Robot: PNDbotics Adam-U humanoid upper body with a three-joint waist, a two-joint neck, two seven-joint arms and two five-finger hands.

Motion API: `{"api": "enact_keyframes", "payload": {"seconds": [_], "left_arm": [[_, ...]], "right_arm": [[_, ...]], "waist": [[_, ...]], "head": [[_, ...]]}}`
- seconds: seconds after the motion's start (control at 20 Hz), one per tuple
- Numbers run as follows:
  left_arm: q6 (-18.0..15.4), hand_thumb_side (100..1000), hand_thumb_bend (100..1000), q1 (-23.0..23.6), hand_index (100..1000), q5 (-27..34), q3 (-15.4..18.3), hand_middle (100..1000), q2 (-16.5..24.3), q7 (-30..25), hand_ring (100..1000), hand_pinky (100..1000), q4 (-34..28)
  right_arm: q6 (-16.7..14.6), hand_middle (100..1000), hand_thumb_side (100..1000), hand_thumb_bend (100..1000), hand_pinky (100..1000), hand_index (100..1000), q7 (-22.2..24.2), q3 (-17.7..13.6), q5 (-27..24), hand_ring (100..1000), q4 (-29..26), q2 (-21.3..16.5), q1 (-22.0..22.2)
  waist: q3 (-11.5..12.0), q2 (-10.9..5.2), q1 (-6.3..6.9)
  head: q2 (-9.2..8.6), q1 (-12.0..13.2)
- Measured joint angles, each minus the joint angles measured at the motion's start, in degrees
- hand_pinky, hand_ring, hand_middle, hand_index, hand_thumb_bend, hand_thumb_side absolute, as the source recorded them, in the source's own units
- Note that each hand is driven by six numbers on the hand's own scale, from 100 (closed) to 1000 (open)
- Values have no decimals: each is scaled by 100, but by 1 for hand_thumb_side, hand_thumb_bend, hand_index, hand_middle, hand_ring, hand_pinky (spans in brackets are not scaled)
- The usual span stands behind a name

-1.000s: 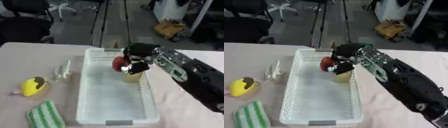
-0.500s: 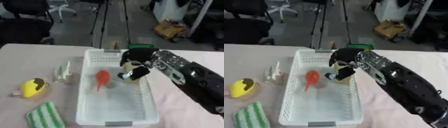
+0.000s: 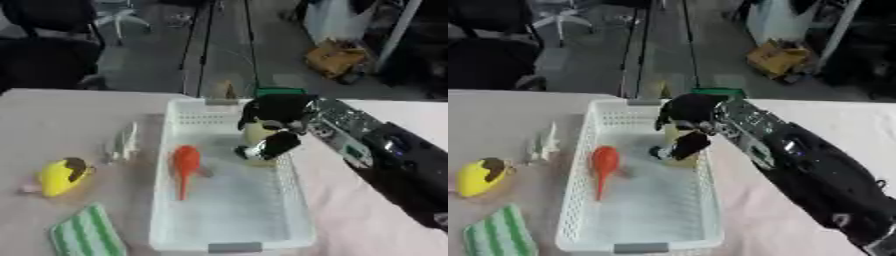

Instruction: Pick up objects on the table and place them in the box.

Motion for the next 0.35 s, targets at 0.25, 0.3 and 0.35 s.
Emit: {"api": "enact_keyframes", "payload": {"seconds": [0.25, 0.3, 0.35], "left_arm": [[18, 1000, 298, 37, 899, -13, 3, 887, 1, 18, 971, 966, 0], [22, 1000, 298, 46, 899, -18, 3, 887, 1, 21, 971, 966, 0], [24, 1000, 298, 62, 899, -24, 5, 887, 2, 24, 971, 966, 0]], "right_arm": [[626, 776, 1000, 346, 959, 859, -109, -502, -714, 976, -1526, -634, 303], [766, 771, 1000, 350, 956, 856, -140, -633, -847, 975, -1813, -758, 381], [906, 771, 1000, 351, 955, 856, -193, -783, -976, 975, -2084, -871, 473]], "waist": [[-75, -14, 68], [-86, -24, 83], [-103, -37, 95]], "head": [[37, 41], [40, 46], [41, 51]]}}
